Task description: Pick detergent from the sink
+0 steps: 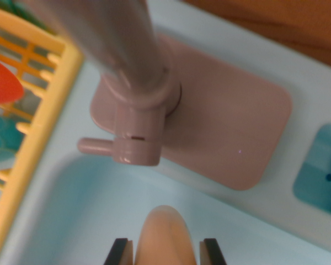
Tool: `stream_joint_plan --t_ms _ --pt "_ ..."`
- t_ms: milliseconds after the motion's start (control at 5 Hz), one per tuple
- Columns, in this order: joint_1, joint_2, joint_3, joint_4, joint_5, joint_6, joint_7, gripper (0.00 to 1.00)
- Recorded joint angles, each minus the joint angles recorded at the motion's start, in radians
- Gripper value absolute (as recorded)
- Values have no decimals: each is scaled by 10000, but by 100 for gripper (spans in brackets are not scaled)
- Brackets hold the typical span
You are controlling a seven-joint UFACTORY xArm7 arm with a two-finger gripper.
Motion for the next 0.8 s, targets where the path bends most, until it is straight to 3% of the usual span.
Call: stream_joint_plan --t_ms 200,400,600,800 --pt "0 -114 -4 279 -23 392 31 100" --pt "0 -114 -4 279 -23 392 31 100" --pt "0 -231 -8 564 -46 794 62 100" --pt "0 -231 -8 564 -46 794 62 100"
